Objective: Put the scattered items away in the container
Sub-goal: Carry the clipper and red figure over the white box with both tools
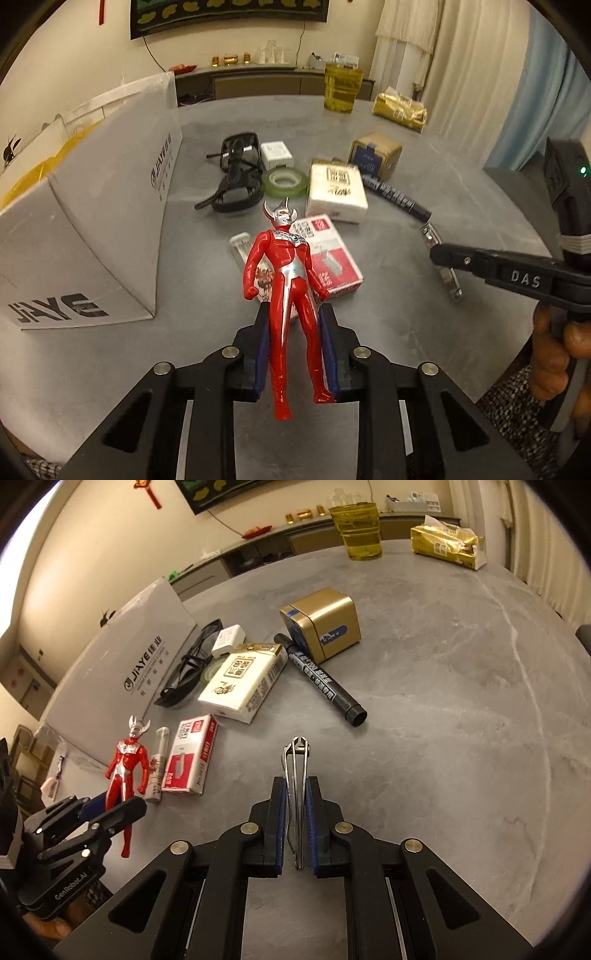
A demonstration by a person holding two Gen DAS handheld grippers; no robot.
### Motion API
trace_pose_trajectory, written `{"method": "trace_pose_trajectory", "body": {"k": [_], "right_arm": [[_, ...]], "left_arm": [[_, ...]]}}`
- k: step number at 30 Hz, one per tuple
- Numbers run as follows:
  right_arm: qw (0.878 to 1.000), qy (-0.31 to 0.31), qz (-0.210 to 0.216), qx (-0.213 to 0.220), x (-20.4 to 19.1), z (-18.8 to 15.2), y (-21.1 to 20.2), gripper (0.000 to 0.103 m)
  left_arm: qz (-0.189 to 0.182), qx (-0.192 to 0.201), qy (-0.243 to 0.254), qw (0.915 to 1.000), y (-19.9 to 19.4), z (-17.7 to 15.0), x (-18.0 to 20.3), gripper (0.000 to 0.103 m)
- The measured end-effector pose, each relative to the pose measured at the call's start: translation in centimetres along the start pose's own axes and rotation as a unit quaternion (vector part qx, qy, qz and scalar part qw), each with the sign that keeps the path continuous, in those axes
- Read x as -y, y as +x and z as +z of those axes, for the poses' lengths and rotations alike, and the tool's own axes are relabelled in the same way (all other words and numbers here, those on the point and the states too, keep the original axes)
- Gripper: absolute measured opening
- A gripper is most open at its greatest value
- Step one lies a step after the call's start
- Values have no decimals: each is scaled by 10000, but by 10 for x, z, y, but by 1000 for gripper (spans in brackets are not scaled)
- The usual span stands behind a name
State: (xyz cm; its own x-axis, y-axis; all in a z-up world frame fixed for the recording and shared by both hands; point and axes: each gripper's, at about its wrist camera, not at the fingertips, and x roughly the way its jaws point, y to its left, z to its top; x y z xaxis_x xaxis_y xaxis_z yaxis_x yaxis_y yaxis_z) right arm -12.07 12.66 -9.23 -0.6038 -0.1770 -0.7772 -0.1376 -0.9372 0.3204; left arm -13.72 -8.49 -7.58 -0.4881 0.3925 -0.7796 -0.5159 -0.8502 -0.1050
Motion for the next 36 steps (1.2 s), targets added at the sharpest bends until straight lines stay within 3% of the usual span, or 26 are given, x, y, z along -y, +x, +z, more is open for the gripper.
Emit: {"method": "trace_pose_trajectory", "body": {"k": [7, 16, 36], "right_arm": [[9998, -137, 129, 79, -12, -2, -8, 10], [9985, -513, 5, 188, -38, -5, -18, 10], [9917, -1216, 104, 405, -121, 17, -57, 10]], "left_arm": [[-98, 217, -75, 9997, -21, 9, 0, 26], [163, 244, -249, 9993, -40, 16, -10, 26], [-14, 1023, -446, 9937, -103, 49, -36, 26]]}}
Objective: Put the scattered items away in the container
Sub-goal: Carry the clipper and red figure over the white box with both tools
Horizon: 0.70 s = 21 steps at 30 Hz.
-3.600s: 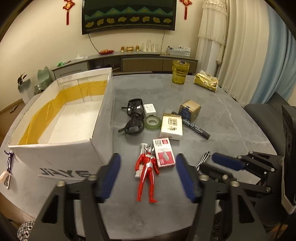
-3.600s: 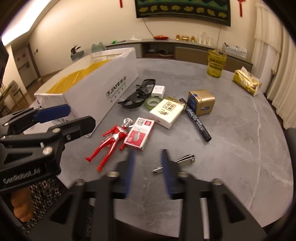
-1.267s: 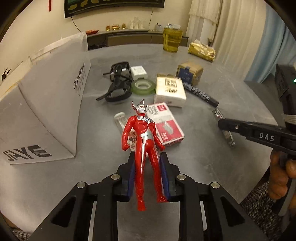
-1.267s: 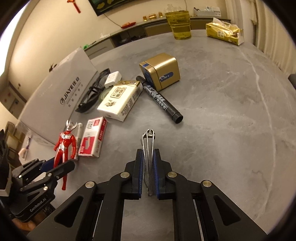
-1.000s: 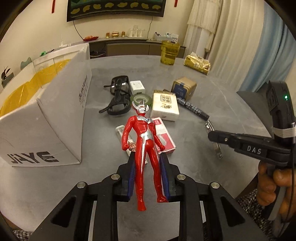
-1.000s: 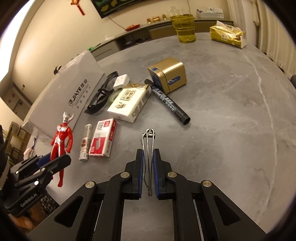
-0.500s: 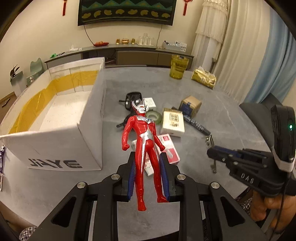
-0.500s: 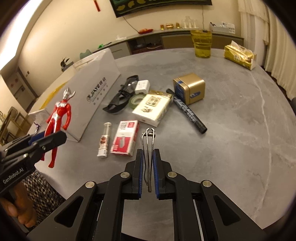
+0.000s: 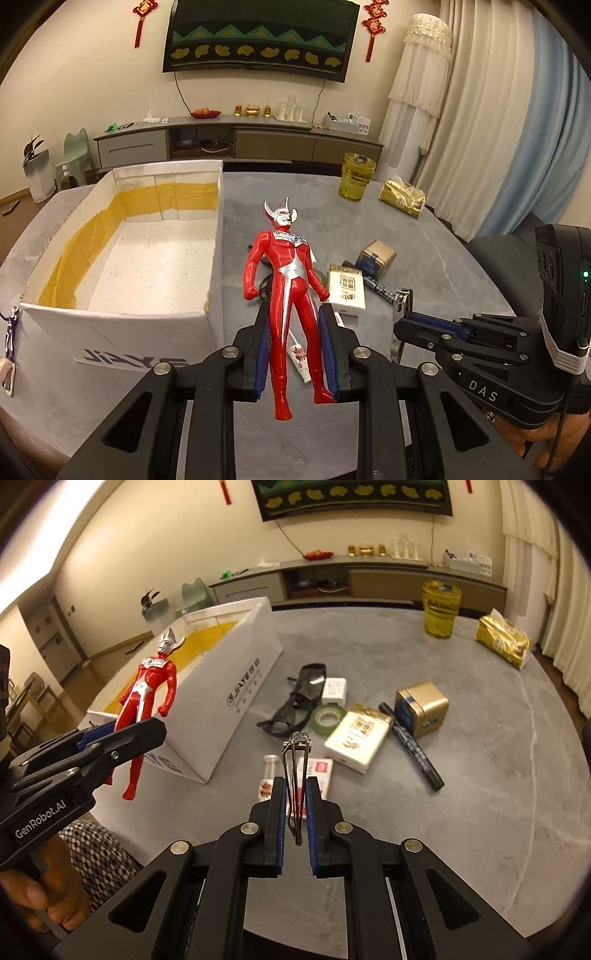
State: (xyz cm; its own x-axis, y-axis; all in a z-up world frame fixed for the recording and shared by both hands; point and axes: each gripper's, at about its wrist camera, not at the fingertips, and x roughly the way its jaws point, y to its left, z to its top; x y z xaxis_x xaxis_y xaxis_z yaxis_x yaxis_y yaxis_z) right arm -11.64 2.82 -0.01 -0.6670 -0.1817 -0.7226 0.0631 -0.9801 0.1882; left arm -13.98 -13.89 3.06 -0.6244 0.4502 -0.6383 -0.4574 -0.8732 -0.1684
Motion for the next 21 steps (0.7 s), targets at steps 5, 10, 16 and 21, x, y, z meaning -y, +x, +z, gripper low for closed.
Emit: {"method": "trace_pose_trajectory", "body": {"k": [5, 10, 16, 21], "right_arm": [[9998, -210, -30, 29, -19, 13, -1, 10], [9994, -339, 4, 20, -34, 24, 1, 10], [9988, -481, 96, 19, -52, 37, 4, 10], [9979, -630, 137, 14, -68, 47, 7, 10]], "left_arm": [[1, 104, -23, 9999, -9, 7, -10, 26], [-3, 187, -80, 9998, -16, 10, -25, 26], [-31, 217, -181, 9996, -20, 15, -42, 26], [-4, 239, -251, 9994, -23, 18, -56, 26]]}}
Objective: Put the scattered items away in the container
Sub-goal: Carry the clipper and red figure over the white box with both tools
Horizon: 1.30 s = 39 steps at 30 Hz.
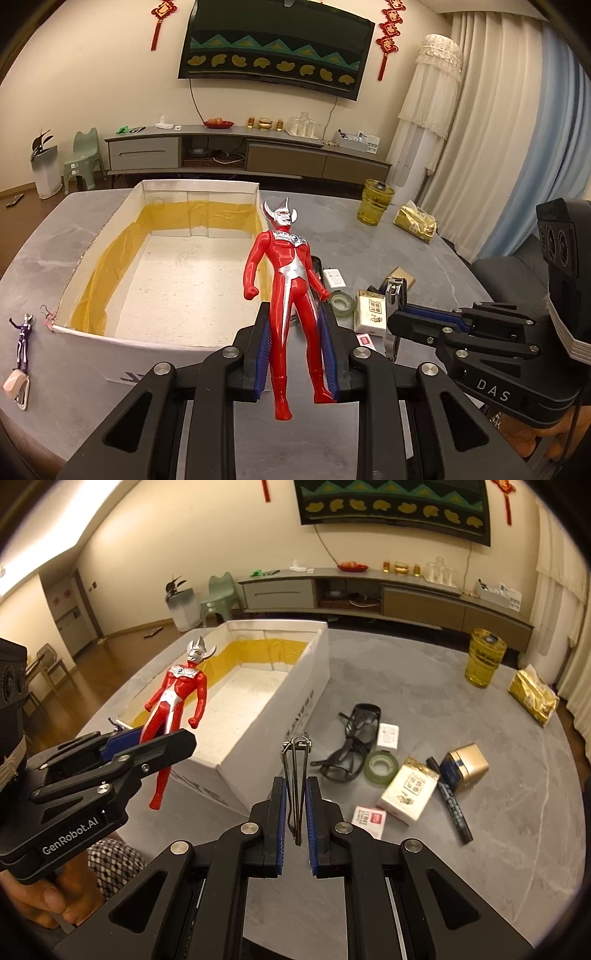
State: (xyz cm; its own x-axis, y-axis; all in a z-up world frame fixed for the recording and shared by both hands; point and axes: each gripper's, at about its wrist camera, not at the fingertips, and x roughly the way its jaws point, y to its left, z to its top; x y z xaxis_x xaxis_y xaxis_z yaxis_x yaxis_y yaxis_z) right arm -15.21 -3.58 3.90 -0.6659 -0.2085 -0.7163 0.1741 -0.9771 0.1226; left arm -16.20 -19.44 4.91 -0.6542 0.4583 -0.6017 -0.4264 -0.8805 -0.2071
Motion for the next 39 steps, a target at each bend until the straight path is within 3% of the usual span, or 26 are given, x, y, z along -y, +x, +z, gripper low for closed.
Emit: {"method": "trace_pose_trajectory", "body": {"k": [27, 39], "right_arm": [[9964, -713, 436, -129, -75, 64, 43, 10], [9944, -860, 516, -345, -86, 93, 82, 10]], "left_arm": [[333, 26, -458, 9984, -7, 14, -86, 26], [387, -264, -583, 9972, 13, 35, -121, 26]]}}
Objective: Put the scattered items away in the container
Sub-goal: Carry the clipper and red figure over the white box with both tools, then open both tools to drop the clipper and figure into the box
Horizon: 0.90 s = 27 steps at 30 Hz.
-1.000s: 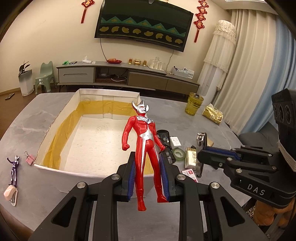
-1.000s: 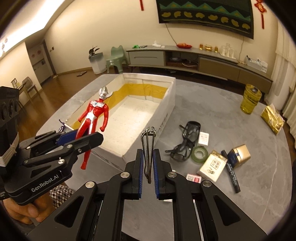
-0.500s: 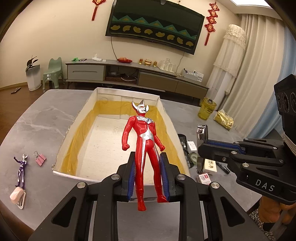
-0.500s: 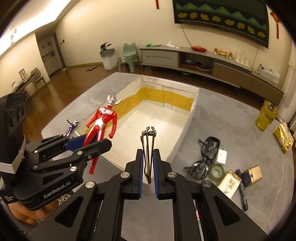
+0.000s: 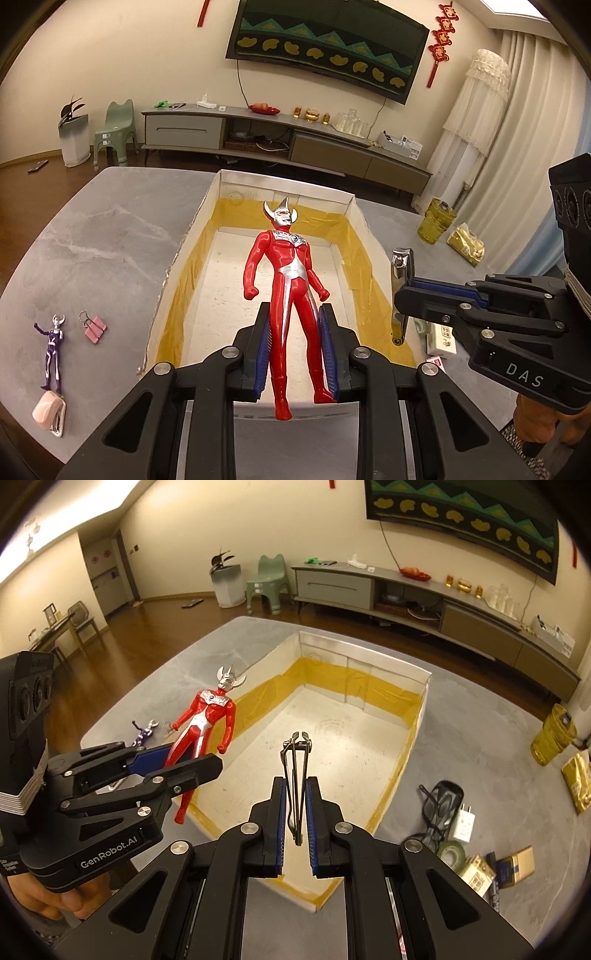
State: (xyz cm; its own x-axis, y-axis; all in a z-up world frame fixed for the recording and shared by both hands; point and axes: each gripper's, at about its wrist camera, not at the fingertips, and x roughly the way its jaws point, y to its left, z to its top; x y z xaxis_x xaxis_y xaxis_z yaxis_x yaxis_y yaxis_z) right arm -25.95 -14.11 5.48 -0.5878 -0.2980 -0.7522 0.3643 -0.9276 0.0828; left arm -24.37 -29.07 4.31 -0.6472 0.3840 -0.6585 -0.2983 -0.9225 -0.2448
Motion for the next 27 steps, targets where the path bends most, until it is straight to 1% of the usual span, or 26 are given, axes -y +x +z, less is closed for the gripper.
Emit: {"method": "trace_pose_trajectory", "body": {"k": [4, 8, 17, 22, 27], "right_arm": [[9999, 40, 40, -109, 7, 13, 15, 10], [9997, 49, 59, -230, 13, 25, 32, 10], [9980, 131, 45, -621, 35, 46, 84, 10], [9963, 175, -5, -838, 49, 57, 113, 10], [9957, 261, -142, -872, 66, 74, 136, 12]], "left_arm": [[51, -113, 61, 9999, 9, 11, -5, 26], [22, -280, 26, 9996, 21, 23, -10, 26], [4, -898, -97, 9959, 69, 47, -19, 26], [121, -1170, -77, 9930, 98, 60, -23, 26], [329, -1359, -44, 9902, 128, 72, -31, 27]]}}
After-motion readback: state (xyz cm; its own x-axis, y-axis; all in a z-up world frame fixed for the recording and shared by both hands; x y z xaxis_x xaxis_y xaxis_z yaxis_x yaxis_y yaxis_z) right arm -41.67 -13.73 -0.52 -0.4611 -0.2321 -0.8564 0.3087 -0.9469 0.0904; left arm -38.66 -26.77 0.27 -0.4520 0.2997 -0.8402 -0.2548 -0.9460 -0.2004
